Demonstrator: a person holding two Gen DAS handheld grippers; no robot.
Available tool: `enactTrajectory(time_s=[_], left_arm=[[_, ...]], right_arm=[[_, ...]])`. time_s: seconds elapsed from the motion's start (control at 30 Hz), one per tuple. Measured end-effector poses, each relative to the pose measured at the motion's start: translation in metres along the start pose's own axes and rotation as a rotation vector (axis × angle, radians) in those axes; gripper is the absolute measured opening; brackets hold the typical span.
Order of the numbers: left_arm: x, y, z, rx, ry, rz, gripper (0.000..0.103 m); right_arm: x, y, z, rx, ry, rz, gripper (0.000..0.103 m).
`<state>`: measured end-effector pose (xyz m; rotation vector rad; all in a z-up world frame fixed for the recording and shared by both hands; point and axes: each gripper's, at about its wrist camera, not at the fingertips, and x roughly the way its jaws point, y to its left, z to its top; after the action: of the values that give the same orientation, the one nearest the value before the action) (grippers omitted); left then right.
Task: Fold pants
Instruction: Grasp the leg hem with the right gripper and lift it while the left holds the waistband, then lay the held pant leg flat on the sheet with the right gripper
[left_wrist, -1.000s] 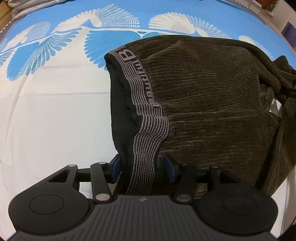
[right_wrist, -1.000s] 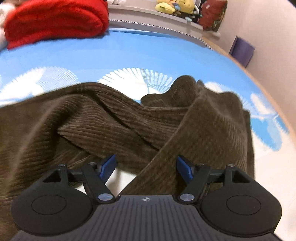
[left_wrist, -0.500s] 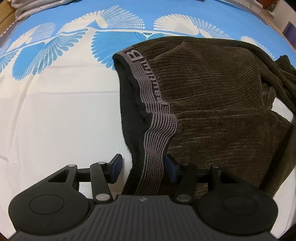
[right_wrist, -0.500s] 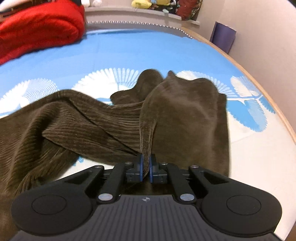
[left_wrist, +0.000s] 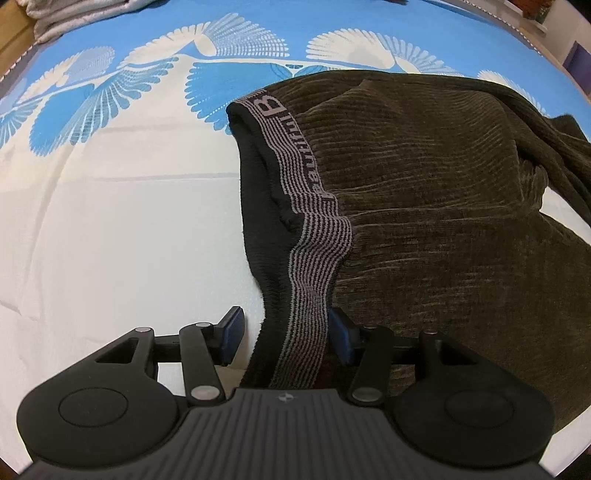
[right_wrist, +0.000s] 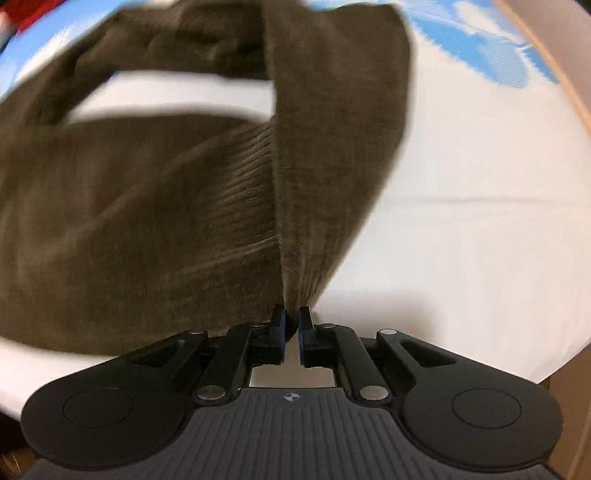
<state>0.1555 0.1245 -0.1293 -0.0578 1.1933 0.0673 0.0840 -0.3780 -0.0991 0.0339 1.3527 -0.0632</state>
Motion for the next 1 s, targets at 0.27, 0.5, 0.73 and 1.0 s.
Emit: enactTrajectory(time_s=[0.27,0.5,0.73,1.0], left_arm=[[0.009,-0.002,0.011,-0.041,0.002,0.004,0.06],[0.016,0.006,0.015,-0.078,0.008,-0.035,0.06],[0.02,0.006,0.015,-0.072,0.001,-0.074,0.036],[-0.016,0.03,0.015,-0.158,-0.167,-0.084,0.016]], right_arm=[[-0.04,-0.006,0.024,0.026,-0.398,-0.004,0.054],[-0.008,0.018,0.064,-0.059,-0.444,-0.118,0.054],[0.015,0.015,0.087,-0.045,-0.409,-0.217,0.007],[-0.044,-0.114,0.019,0.734,-0.513,-0.226,0.006]])
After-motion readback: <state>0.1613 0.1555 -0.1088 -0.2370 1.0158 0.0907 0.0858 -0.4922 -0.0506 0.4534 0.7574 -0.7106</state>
